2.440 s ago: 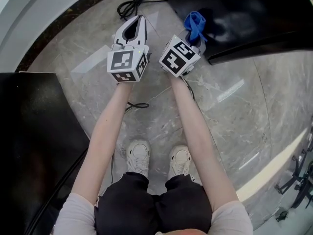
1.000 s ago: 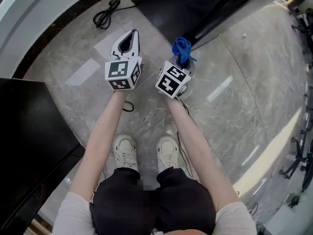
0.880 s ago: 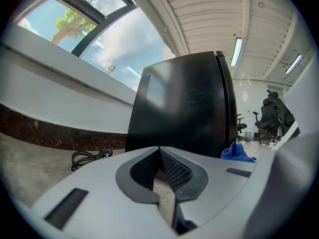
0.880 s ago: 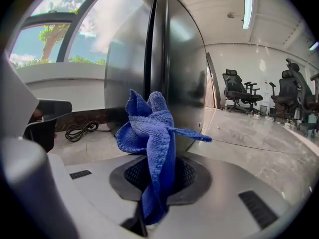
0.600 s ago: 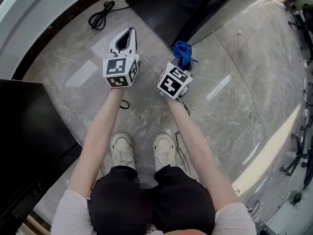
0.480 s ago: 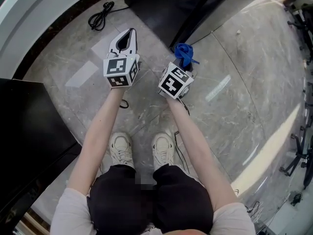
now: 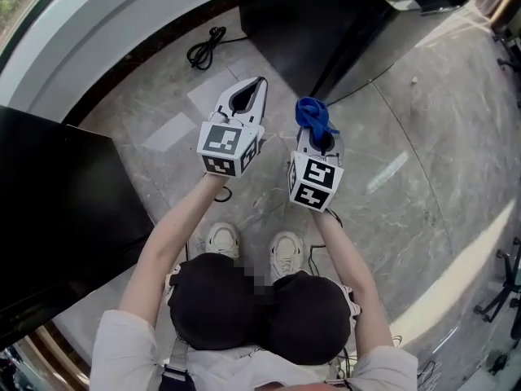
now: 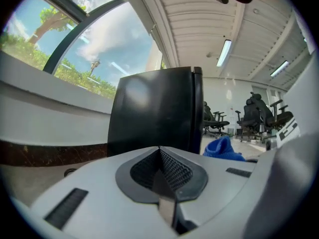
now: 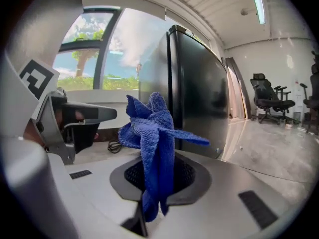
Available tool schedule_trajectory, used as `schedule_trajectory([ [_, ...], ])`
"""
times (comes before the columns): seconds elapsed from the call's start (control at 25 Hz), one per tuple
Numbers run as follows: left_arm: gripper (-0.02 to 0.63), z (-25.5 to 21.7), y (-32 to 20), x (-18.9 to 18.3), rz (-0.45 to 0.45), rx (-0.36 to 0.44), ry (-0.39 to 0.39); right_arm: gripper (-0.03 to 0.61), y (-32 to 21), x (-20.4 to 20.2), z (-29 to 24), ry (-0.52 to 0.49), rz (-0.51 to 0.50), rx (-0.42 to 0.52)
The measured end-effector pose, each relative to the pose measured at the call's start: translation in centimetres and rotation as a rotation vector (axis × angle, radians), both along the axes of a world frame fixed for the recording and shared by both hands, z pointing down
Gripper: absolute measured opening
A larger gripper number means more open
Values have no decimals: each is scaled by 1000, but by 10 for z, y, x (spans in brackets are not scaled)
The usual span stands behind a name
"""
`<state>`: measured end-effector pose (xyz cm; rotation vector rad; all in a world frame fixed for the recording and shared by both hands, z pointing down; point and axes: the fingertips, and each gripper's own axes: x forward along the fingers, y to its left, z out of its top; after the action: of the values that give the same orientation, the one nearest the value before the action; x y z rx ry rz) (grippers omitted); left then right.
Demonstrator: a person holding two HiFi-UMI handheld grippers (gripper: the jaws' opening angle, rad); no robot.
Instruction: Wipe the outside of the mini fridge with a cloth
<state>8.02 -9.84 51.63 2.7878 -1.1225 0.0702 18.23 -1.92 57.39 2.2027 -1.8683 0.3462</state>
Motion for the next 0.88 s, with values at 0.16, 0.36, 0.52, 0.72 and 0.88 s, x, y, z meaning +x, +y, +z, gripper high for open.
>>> schedule_trajectory([
  [0.16, 5, -26, 11, -9, -29, 86, -53, 83, -9, -22, -50, 3, -115, 120],
  [0.36, 5, -53, -2, -16, -84, 146, -49, 83, -34, -34, -88, -62, -178, 217],
  [0.52, 5, -63, -23, -24, -119, 181, -52, 83, -47, -40, -97, -92, -214, 222],
  [0.72, 5, -80, -61, -34, -178, 218, 17, 83, -79, -53, -101, -86, -284, 198],
  [0.88, 5, -129, -91, -40, -167, 268, -50, 83, -112, -60, -159, -56, -280, 224],
])
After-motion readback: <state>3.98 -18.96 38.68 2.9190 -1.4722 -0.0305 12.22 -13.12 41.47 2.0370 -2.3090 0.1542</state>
